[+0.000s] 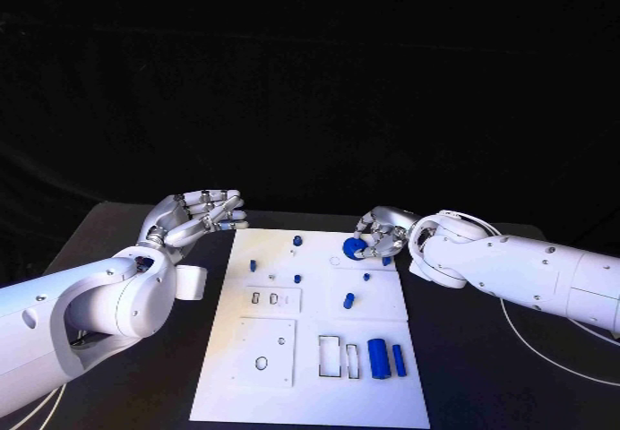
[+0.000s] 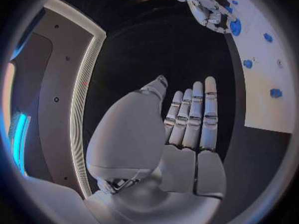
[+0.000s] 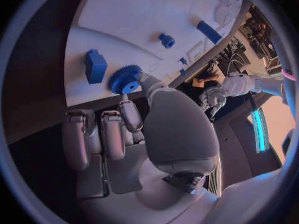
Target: Assemble the parts on the task board
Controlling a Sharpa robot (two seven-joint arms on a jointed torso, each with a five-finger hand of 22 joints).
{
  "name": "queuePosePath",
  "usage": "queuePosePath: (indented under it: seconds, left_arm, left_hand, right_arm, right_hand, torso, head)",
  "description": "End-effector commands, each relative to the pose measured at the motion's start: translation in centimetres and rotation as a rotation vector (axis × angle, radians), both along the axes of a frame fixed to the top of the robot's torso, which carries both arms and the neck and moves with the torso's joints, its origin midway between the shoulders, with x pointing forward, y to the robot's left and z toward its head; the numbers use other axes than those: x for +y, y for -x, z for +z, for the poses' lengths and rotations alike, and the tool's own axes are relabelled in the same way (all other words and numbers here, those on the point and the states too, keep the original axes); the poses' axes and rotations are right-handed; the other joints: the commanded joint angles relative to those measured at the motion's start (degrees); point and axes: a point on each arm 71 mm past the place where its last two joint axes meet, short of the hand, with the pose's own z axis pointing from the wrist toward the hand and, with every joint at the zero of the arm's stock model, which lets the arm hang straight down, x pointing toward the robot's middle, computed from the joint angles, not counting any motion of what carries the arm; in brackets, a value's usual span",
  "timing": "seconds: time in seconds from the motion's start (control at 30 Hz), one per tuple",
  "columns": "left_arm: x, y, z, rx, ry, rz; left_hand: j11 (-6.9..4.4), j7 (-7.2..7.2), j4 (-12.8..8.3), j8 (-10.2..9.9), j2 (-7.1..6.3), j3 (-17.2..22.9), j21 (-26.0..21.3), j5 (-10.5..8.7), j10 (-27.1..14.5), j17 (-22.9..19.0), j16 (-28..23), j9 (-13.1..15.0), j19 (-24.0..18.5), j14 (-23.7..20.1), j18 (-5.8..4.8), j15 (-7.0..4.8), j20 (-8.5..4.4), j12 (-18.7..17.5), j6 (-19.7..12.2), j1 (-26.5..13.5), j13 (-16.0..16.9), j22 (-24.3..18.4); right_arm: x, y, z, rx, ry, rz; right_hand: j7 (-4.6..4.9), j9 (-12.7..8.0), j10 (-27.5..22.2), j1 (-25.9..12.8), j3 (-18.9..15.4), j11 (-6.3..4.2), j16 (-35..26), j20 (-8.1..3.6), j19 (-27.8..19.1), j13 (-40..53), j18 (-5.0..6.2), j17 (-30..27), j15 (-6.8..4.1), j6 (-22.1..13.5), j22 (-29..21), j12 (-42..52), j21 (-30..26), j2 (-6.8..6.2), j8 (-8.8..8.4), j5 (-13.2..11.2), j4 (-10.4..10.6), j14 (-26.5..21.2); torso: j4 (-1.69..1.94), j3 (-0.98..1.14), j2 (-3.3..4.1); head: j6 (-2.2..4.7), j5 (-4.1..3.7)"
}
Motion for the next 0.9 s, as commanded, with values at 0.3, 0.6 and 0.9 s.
queuePosePath:
  seconds: [0.3,0.6,0.9]
  left_arm:
    - [-0.3,0.0,0.1,-0.003,0.008,-0.024]
    - [-0.3,-0.1,0.1,-0.002,0.008,-0.023]
    - [-0.3,-0.1,0.1,-0.001,0.008,-0.024]
  left_hand:
    - [0.01,0.43,-0.1,-0.2,-0.52,0.3,0.2,-0.22,-0.4,0.1,0.0,-0.1,-0.1,-0.4,0.06,0.24,0.22,-0.4,-0.5,-0.2,0.0,0.1]
    - [0.01,0.43,-0.1,-0.2,-0.52,0.3,0.2,-0.22,-0.4,0.1,0.0,-0.1,-0.1,-0.4,0.06,0.24,0.22,-0.4,-0.5,-0.2,0.0,0.1]
    - [0.01,0.43,-0.1,-0.2,-0.52,0.3,0.2,-0.22,-0.4,0.1,0.0,-0.1,-0.1,-0.4,0.06,0.24,0.22,-0.4,-0.5,-0.2,0.0,0.1]
  right_arm:
    - [0.2,0.0,-0.5,0.010,0.059,0.017]
    - [0.6,0.2,-0.4,-0.034,0.060,0.033]
    - [2.2,1.3,1.1,-0.240,0.024,0.057]
  right_hand:
    - [-0.19,0.0,0.9,1.0,1.4,-0.04,0.6,0.30,2.3,1.3,-0.76,3.9,0.20,0.7,10.2,1.5,0.6,0.05,0.67,1.1,0.1,3.9]
    - [-1.22,-0.1,3.7,2.4,6.0,-0.89,0.9,-0.11,3.2,5.6,-1.08,4.7,-0.41,5.4,11.4,5.8,1.5,1.19,2.33,-2.2,-0.3,4.1]
    - [-3.79,0.6,5.5,1.6,10.7,-3.13,1.2,-1.93,4.7,7.8,-1.68,5.4,-2.37,11.4,13.5,7.8,3.1,0.69,4.74,-0.4,-1.1,4.2]
  torso:
    - [0.06,-0.02,0.02]
    - [-0.08,0.00,-0.02]
    - [-0.06,0.02,0.01]
  head:
    - [-0.35,0.16]
    - [-0.32,0.35]
    - [-0.06,0.45]
